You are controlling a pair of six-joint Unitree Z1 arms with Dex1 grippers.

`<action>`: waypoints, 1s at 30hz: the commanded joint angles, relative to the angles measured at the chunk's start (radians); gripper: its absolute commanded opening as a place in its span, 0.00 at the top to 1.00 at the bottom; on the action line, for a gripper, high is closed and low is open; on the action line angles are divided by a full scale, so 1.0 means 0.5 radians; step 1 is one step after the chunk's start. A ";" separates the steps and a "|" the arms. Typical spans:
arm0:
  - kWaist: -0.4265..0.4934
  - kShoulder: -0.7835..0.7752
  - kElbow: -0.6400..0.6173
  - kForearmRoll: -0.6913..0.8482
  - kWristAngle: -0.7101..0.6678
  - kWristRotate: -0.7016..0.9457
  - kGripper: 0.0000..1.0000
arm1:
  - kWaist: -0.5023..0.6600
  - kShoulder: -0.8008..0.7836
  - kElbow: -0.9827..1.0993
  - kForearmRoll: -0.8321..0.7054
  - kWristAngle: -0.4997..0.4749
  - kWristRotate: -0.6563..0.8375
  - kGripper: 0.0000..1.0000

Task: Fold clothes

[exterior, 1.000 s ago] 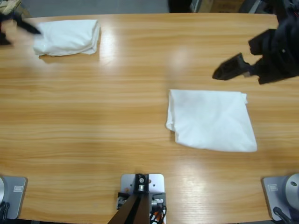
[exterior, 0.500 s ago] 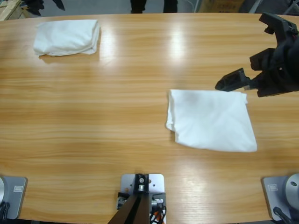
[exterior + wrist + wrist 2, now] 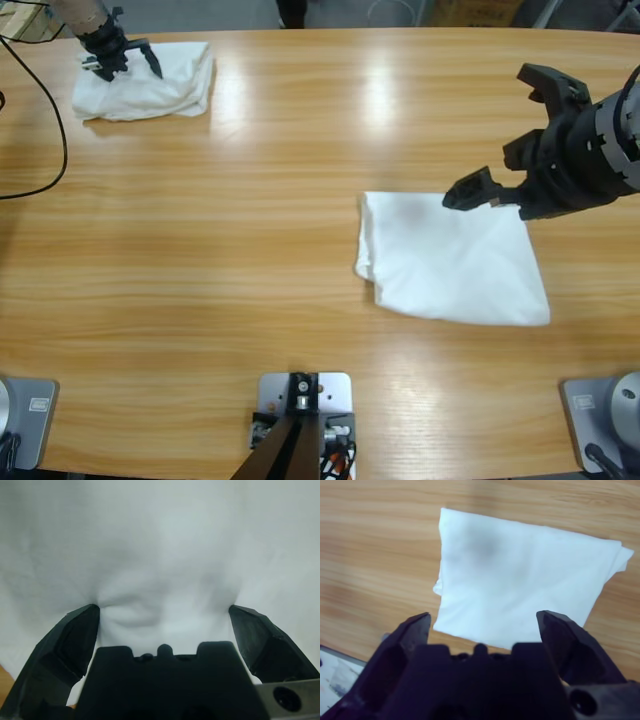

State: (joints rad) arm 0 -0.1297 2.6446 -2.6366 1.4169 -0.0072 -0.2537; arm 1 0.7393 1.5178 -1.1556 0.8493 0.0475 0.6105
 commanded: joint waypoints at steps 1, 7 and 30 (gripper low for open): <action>-0.125 0.204 -0.230 0.382 -0.079 0.114 0.00 | -0.089 0.080 0.046 -0.051 0.043 -0.025 0.13; -0.305 0.072 -0.154 0.393 -0.134 0.416 0.00 | -0.089 0.048 0.069 -0.051 0.039 -0.020 0.14; -0.975 -1.313 2.992 -1.436 0.098 1.185 0.00 | -0.089 -0.267 0.332 -0.117 0.034 0.049 0.14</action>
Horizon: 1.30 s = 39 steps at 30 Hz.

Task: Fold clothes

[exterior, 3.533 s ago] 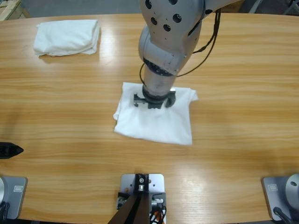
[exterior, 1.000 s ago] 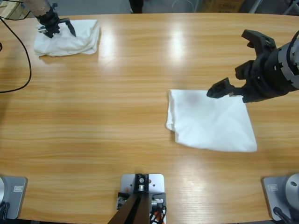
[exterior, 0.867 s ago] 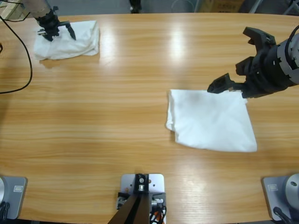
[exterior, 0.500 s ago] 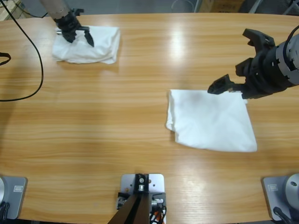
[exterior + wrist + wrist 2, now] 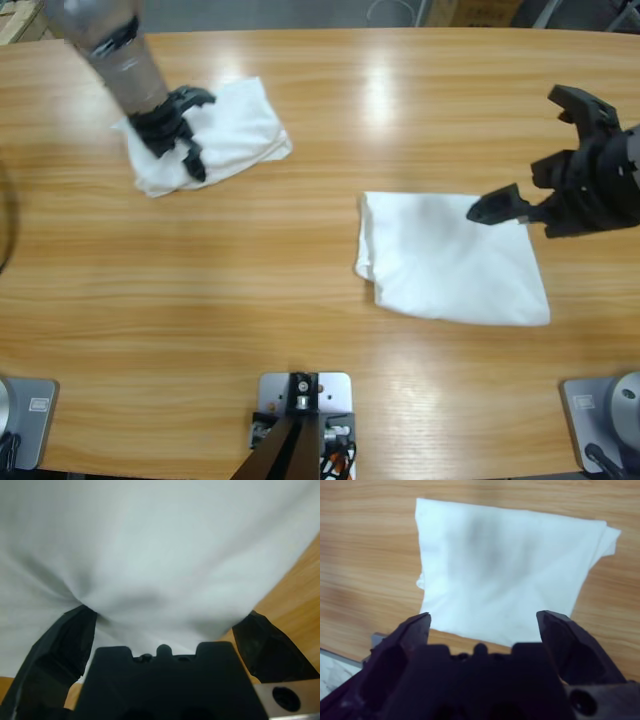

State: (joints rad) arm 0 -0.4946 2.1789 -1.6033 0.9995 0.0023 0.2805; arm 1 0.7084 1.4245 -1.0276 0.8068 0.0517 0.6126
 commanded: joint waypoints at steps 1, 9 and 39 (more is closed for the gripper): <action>-0.353 -0.409 0.934 -0.592 0.081 0.113 0.00 | -0.027 -0.083 0.073 -0.035 0.023 0.059 0.14; -0.775 -0.563 1.041 -0.569 -0.072 -0.072 0.00 | -0.020 -0.168 0.102 -0.040 0.032 0.119 0.14; -0.324 -0.213 0.166 -0.115 -0.054 1.885 0.34 | 0.154 -0.222 0.313 -0.203 0.035 0.265 0.14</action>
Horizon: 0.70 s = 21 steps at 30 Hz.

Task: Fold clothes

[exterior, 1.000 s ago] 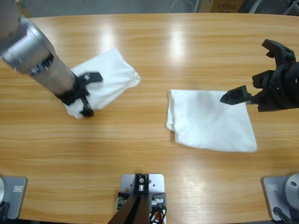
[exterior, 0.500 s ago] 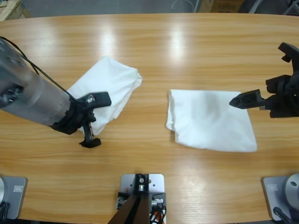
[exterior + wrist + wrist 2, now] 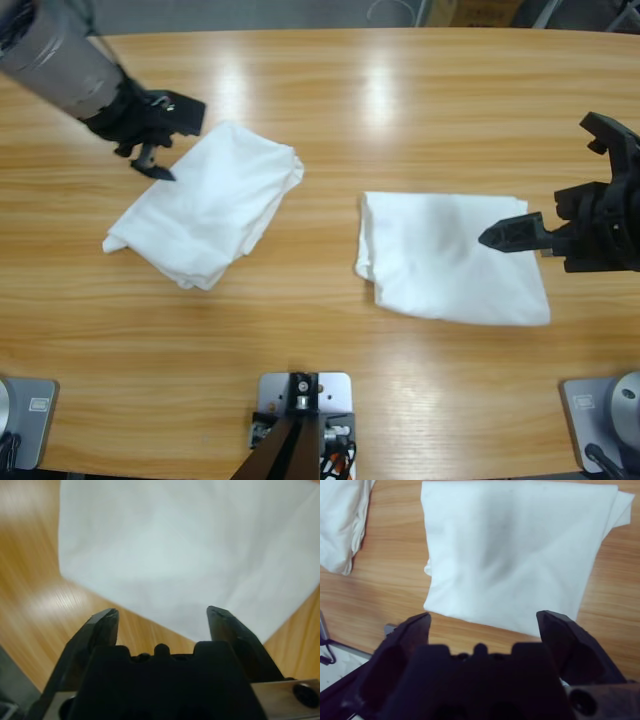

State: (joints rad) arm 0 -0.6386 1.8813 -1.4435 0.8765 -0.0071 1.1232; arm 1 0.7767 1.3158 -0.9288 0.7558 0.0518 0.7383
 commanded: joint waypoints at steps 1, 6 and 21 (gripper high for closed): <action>-0.036 0.405 -0.136 0.129 -0.018 0.226 0.34 | 0.017 0.002 0.133 -0.124 0.036 0.012 0.14; -0.092 0.496 0.034 0.070 0.029 0.242 0.31 | 0.017 0.056 0.193 -0.209 0.038 0.011 0.14; -0.245 0.536 0.334 -0.287 -0.258 -0.854 0.38 | 0.017 -0.017 0.277 -0.217 0.041 0.027 0.14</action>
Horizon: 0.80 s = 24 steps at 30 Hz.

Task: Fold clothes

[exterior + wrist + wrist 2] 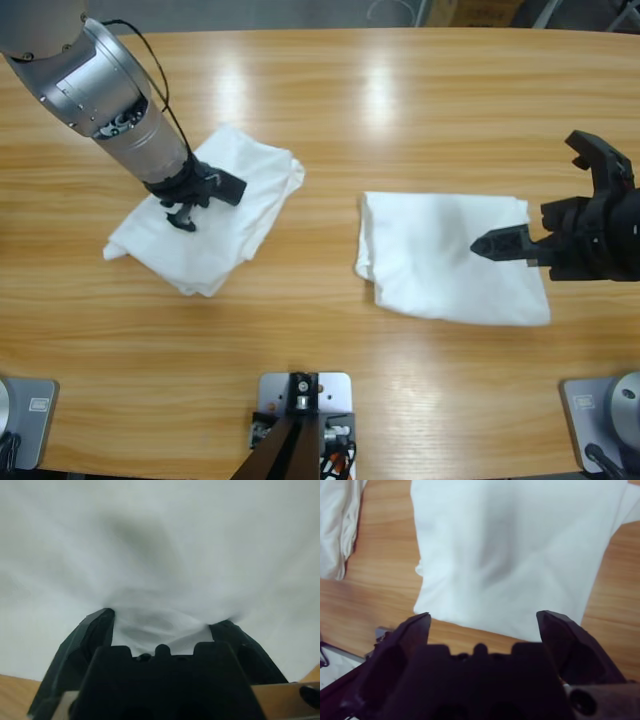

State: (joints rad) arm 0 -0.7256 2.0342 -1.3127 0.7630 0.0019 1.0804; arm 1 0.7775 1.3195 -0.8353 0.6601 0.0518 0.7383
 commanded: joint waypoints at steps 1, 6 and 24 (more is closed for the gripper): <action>-0.068 0.236 0.062 -0.060 -0.293 -0.858 0.38 | 0.016 -0.028 0.095 -0.026 0.041 0.029 0.14; -0.073 0.202 0.047 -0.036 -0.375 -1.114 0.42 | 0.016 -0.082 0.133 -0.026 0.037 0.027 0.14; -0.166 -0.359 0.088 0.137 -0.353 -1.172 0.33 | -0.274 -0.169 -0.032 0.159 0.045 -0.191 0.14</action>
State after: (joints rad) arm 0 -0.7966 1.9403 -1.2631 0.8110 -0.1647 0.5335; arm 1 0.7296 1.2604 -0.8194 0.6894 0.0542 0.6989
